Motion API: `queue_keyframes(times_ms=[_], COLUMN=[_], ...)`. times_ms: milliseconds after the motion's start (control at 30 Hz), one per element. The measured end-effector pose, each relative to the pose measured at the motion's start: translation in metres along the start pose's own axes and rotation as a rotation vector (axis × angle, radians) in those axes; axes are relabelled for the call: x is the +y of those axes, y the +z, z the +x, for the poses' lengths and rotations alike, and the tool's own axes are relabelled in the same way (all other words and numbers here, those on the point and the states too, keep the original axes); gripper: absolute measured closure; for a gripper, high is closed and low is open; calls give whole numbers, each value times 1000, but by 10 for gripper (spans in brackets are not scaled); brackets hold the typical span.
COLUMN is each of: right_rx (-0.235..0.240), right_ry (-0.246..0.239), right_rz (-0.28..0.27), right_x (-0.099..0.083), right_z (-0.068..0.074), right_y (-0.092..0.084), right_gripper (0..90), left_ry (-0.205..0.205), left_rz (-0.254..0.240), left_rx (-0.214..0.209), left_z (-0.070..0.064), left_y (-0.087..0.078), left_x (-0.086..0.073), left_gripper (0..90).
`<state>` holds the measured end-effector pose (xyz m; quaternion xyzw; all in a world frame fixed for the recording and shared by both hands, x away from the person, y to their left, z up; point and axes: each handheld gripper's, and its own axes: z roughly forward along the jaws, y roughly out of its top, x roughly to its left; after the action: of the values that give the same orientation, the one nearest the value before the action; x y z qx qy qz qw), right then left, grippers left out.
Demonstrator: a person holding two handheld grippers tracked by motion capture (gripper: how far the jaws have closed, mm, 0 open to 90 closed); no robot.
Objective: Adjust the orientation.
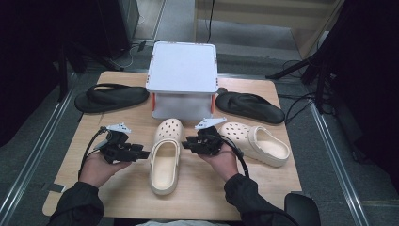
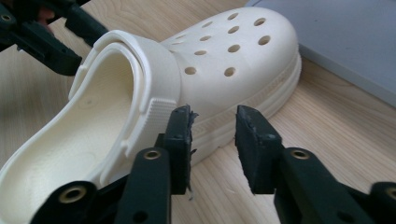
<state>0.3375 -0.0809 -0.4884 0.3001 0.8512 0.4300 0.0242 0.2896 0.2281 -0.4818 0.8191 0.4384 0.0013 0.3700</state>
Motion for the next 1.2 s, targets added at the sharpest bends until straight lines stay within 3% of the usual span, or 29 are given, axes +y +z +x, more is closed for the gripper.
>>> queue_keyframes(times_ms=[133, 333, 567, 767, 1200], right_rx=[32, 18, 7, -14, -121], right_ry=[9, -25, 6, 9, 38], right_rz=[-14, -30, -60, -54, -85], right_x=[-2, -9, -16, -27, -63], right_z=[-3, -6, -12, -21, -42], right_y=[-13, -32, -56, -76, -138], right_gripper=[642, 628, 638, 574, 587], left_ry=[22, 28, 28, 31, 7], left_rz=[-15, -3, -20, -19, -17], left_rx=[1, 17, 14, 15, -1], left_z=[2, 7, 7, 9, 19], left_y=[-1, 5, 7, 8, 17], left_x=[5, 13, 22, 28, 33], left_gripper=[408, 370, 359, 362, 380])
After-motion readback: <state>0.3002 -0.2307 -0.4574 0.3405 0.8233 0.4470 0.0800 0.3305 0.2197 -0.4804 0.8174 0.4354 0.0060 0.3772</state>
